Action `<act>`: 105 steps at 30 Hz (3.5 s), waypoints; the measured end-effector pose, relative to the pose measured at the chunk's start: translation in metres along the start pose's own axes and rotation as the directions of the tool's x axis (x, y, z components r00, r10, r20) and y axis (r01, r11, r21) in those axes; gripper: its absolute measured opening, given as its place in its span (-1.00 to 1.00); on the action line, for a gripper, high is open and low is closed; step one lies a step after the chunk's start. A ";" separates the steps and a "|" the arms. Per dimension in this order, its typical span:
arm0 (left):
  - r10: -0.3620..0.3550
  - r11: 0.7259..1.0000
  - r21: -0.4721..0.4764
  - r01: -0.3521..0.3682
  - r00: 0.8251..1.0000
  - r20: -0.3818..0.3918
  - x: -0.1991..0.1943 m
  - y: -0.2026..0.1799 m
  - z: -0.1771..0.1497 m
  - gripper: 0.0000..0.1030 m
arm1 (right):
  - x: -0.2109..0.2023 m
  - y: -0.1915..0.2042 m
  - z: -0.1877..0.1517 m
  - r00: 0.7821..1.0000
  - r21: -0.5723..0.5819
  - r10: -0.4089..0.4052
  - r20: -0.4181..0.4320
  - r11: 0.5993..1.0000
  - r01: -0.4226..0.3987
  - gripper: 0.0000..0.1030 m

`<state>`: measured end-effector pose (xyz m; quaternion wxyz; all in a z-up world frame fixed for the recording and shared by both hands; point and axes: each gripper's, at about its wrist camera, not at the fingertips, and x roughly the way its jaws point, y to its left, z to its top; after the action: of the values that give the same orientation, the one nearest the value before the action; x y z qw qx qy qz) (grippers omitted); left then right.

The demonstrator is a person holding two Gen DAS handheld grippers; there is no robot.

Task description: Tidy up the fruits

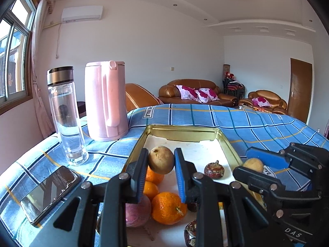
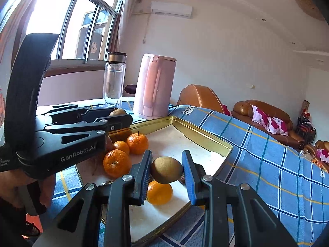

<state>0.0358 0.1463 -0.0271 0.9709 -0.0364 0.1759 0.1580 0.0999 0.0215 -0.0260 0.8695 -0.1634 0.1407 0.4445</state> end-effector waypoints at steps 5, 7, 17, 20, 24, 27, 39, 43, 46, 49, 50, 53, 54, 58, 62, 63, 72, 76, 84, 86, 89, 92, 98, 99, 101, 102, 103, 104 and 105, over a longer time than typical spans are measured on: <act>0.009 1.000 -0.002 -0.009 1.000 -0.002 -0.001 0.004 0.000 -0.48 | 0.003 0.003 0.001 1.000 -0.005 0.007 -0.002 1.000 -0.007 -0.39; 0.011 1.000 -0.001 -0.011 1.000 -0.004 -0.001 0.005 -0.001 -0.48 | 0.004 0.005 0.002 1.000 -0.008 0.009 -0.003 1.000 -0.009 -0.39; 0.032 0.999 -0.002 -0.032 0.999 -0.009 -0.001 0.015 -0.002 -0.48 | 0.007 0.012 0.003 1.000 -0.018 0.020 -0.004 1.000 -0.020 -0.39; 0.039 0.999 -0.003 -0.039 0.999 -0.012 0.000 0.017 -0.002 -0.48 | 0.008 0.014 0.004 1.000 -0.021 0.020 -0.008 1.000 -0.020 -0.39; 0.044 0.999 -0.002 -0.044 0.999 -0.014 -0.001 0.018 -0.002 -0.48 | 0.010 0.015 0.005 1.000 -0.022 0.020 -0.012 1.000 -0.021 -0.39; 0.050 0.999 0.002 -0.050 0.999 -0.015 -0.001 0.019 -0.002 -0.48 | 0.011 0.016 0.005 1.000 -0.023 0.022 -0.015 0.999 -0.022 -0.39; 0.067 0.998 0.003 -0.067 0.997 -0.029 -0.001 0.026 -0.003 -0.48 | 0.016 0.016 0.006 0.999 -0.026 0.040 -0.032 0.999 -0.041 -0.39; 0.072 0.997 0.017 -0.071 0.997 -0.040 0.000 0.025 -0.004 -0.48 | 0.020 0.020 0.006 0.998 -0.041 0.044 -0.049 0.998 -0.046 -0.38; 0.074 0.997 0.021 -0.073 0.996 -0.049 0.001 0.026 -0.005 -0.48 | 0.019 0.019 0.006 0.998 -0.035 0.047 -0.051 0.998 -0.049 -0.38; 0.077 0.997 0.022 -0.075 0.995 -0.061 0.002 0.027 -0.005 -0.48 | 0.020 0.018 0.006 0.997 -0.030 0.051 -0.057 0.998 -0.053 -0.38; 0.075 0.997 0.026 -0.074 0.995 -0.065 0.003 0.026 -0.005 -0.48 | 0.021 0.018 0.006 0.997 -0.031 0.052 -0.060 0.998 -0.054 -0.38; 0.076 0.996 0.040 -0.074 0.994 -0.075 0.005 0.024 -0.005 -0.47 | 0.023 0.018 0.006 0.996 -0.034 0.057 -0.068 0.998 -0.060 -0.38; 0.077 0.996 0.045 -0.073 0.994 -0.080 0.006 0.023 -0.005 -0.48 | 0.024 0.018 0.006 0.996 -0.033 0.060 -0.073 0.997 -0.063 -0.38; 0.076 0.996 0.055 -0.071 0.993 -0.094 0.008 0.021 -0.006 -0.47 | 0.028 0.016 0.006 0.992 -0.021 0.078 -0.097 0.997 -0.081 -0.38; 0.076 0.996 0.064 -0.069 0.991 -0.110 0.011 0.020 -0.006 -0.47 | 0.034 0.016 0.005 0.989 -0.017 0.087 -0.123 0.996 -0.090 -0.38; 0.075 0.995 0.067 -0.067 0.991 -0.115 0.012 0.019 -0.007 -0.47 | 0.035 0.016 0.005 0.988 -0.018 0.088 -0.128 0.996 -0.091 -0.38; 0.072 0.995 0.077 -0.061 0.986 -0.152 0.017 0.018 -0.010 -0.41 | 0.039 0.018 0.004 0.985 -0.024 0.086 -0.150 0.996 -0.091 -0.05; 0.080 0.994 0.083 -0.069 0.987 -0.139 0.013 0.016 -0.011 -0.02 | 0.032 0.018 0.005 0.990 -0.026 0.076 -0.118 0.996 -0.079 0.55; 0.080 0.995 0.058 -0.076 0.995 -0.067 -0.007 0.014 -0.002 0.60 | 0.011 -0.002 -0.001 0.996 0.030 -0.020 -0.082 0.999 0.023 0.56; 0.084 0.995 0.048 -0.082 0.996 -0.038 -0.014 0.013 0.002 0.84 | 0.002 -0.013 -0.004 0.996 0.063 -0.058 -0.075 0.996 0.062 0.57; 0.078 0.996 0.048 -0.078 0.997 0.004 -0.026 0.008 0.009 0.91 | -0.012 -0.030 -0.006 0.990 0.106 -0.121 -0.066 0.986 0.128 0.62; 0.069 0.996 0.055 -0.070 0.997 0.027 -0.034 0.002 0.014 0.95 | -0.031 -0.043 -0.005 0.988 0.150 -0.153 -0.028 0.976 0.155 0.63; 0.055 0.996 0.074 -0.059 0.997 0.060 -0.047 -0.010 0.021 1.00 | -0.062 -0.051 0.002 0.975 0.171 -0.219 0.038 0.963 0.209 0.77; 0.054 0.995 0.077 -0.059 0.997 0.063 -0.048 -0.011 0.021 1.00 | -0.065 -0.052 0.002 0.974 0.172 -0.221 0.045 0.962 0.211 0.77; 0.052 0.995 0.082 -0.057 0.996 0.067 -0.050 -0.014 0.022 1.00 | -0.070 -0.052 0.003 0.972 0.173 -0.228 0.052 0.961 0.216 0.78; 0.050 0.995 0.084 -0.056 0.996 0.070 -0.051 -0.015 0.022 1.00 | -0.071 -0.052 0.003 0.971 0.173 -0.231 0.056 0.960 0.218 0.78; 0.049 0.995 0.085 -0.055 0.996 0.072 -0.052 -0.016 0.023 1.00 | -0.073 -0.051 0.004 0.971 0.172 -0.232 0.059 0.960 0.219 0.78; 0.048 0.995 0.087 -0.054 0.996 0.073 -0.053 -0.018 0.023 1.00 | -0.075 -0.051 0.004 0.971 0.172 -0.233 0.062 0.960 0.219 0.78; 0.048 0.995 0.088 -0.055 0.996 0.075 -0.053 -0.019 0.023 1.00 | -0.077 -0.050 0.004 0.970 0.170 -0.235 0.066 0.960 0.221 0.78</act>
<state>0.0023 0.1156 0.0138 0.9730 0.0178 0.1483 0.1760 0.0976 -0.0604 0.0154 0.9305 -0.0883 0.1192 0.3350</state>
